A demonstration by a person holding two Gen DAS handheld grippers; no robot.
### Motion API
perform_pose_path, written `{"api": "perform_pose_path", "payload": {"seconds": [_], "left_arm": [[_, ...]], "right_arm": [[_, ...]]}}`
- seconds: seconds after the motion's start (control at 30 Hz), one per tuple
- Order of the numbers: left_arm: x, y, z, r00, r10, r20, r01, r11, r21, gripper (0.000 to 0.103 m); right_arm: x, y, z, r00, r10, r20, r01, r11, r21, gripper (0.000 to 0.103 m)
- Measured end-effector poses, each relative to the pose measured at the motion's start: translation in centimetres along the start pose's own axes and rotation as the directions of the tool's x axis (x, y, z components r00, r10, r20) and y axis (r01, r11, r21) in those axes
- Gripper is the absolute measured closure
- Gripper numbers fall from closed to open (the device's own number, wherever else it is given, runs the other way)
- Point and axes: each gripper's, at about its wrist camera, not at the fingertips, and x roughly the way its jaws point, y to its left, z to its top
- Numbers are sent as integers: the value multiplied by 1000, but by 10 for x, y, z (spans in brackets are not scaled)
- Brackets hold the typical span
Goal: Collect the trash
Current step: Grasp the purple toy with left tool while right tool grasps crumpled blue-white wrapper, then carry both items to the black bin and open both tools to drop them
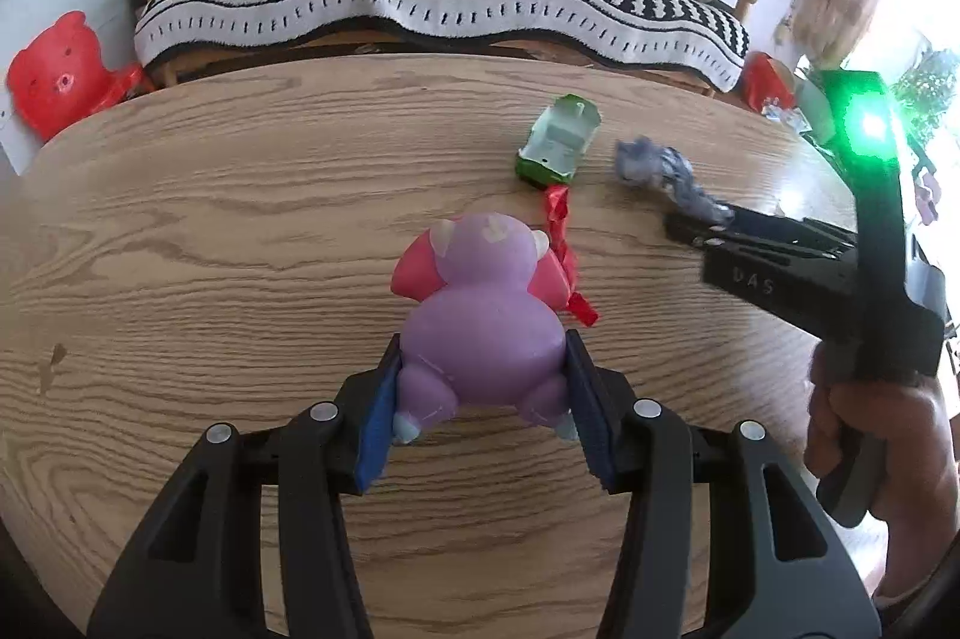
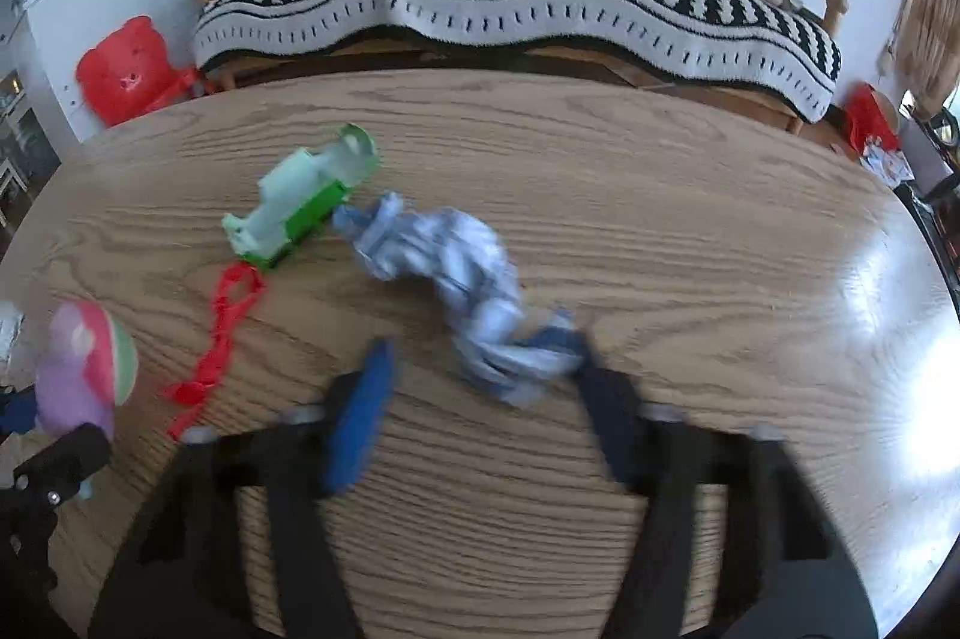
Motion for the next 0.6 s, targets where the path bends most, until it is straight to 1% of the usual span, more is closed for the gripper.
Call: {"api": "perform_pose_path", "payload": {"seconds": [0.17,0.3,0.43,0.5,0.6], "left_arm": [[-4,-10,-1,1000,-8,7,8,1000,11,53],[-10,-24,-1,999,-29,18,29,999,28,53],[-18,-54,-3,998,-60,28,58,996,71,53],[-20,-71,-5,996,-79,29,76,992,96,53],[-24,-108,-13,993,-112,33,105,982,156,53]], "right_arm": [[-13,-11,-13,1000,8,-7,-7,999,51,75],[-41,-33,-31,1000,-18,3,17,996,93,75],[-79,-63,-51,998,-57,25,53,989,136,75],[-105,-82,-67,995,-90,36,83,984,160,75],[-140,-108,-91,990,-132,44,121,973,196,75]]}}
